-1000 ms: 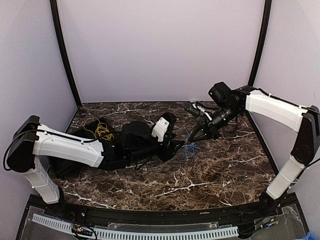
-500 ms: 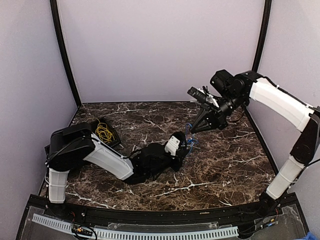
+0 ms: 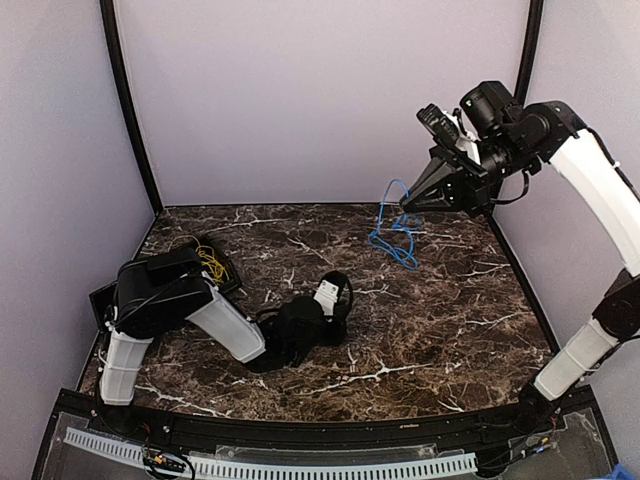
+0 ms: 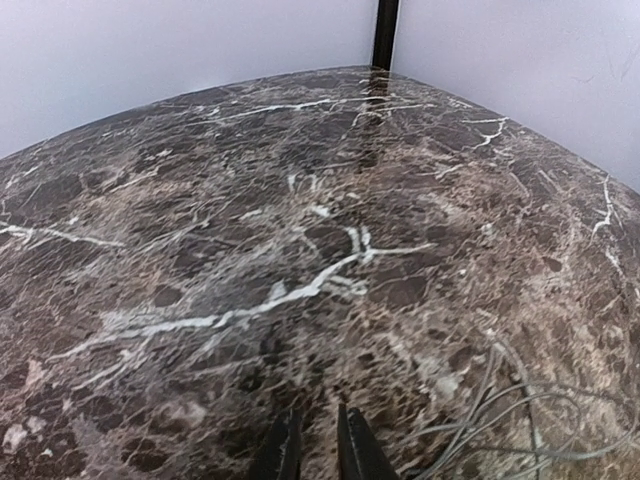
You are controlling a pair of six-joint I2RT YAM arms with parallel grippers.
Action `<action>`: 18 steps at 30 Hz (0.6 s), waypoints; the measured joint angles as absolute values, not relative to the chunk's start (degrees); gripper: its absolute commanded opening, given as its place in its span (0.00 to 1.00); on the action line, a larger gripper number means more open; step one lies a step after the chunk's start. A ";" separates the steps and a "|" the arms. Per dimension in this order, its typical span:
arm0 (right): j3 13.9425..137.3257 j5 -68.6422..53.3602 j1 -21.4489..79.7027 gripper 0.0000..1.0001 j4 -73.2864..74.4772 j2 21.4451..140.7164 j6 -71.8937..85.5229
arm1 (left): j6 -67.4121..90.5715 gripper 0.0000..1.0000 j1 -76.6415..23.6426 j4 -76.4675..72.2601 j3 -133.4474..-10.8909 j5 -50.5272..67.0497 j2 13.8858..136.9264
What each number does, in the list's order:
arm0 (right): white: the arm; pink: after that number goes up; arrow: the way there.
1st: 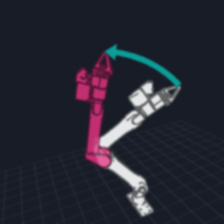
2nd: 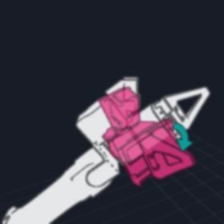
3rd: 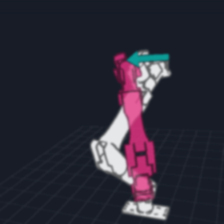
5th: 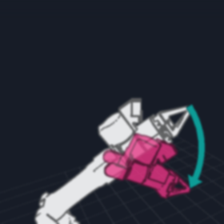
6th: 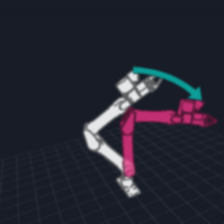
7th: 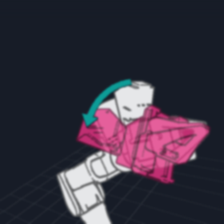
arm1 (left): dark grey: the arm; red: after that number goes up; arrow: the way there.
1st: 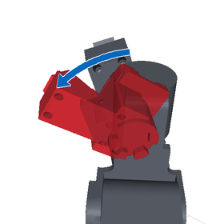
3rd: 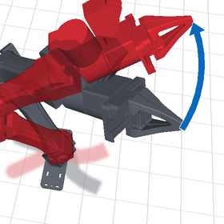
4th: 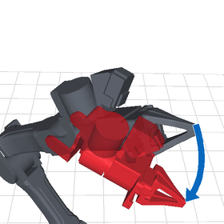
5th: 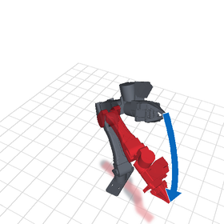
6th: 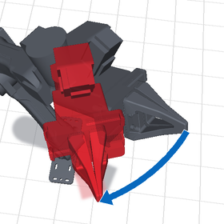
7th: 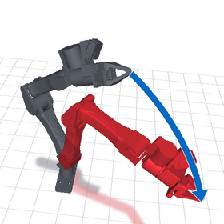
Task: Untangle the cables
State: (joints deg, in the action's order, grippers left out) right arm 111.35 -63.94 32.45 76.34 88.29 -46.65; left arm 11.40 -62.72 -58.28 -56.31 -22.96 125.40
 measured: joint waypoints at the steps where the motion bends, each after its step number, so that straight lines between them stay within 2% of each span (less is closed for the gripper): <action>1: 110.85 -63.81 32.16 0.00 76.03 87.55 -46.17 | 11.53 0.22 -62.33 -58.28 -55.16 -22.96 124.97; 4: 107.55 -63.16 31.70 0.00 74.61 86.02 -44.88 | 11.44 0.35 -61.82 -58.52 -51.55 -21.91 122.15; 6: 104.99 -62.74 31.48 0.00 73.84 85.89 -44.03 | 11.20 0.39 -61.91 -58.70 -49.36 -21.19 118.65; 18: 95.22 -60.64 30.74 0.00 68.36 84.66 -41.17 | 8.47 0.46 -62.65 -59.72 -39.92 -20.36 90.24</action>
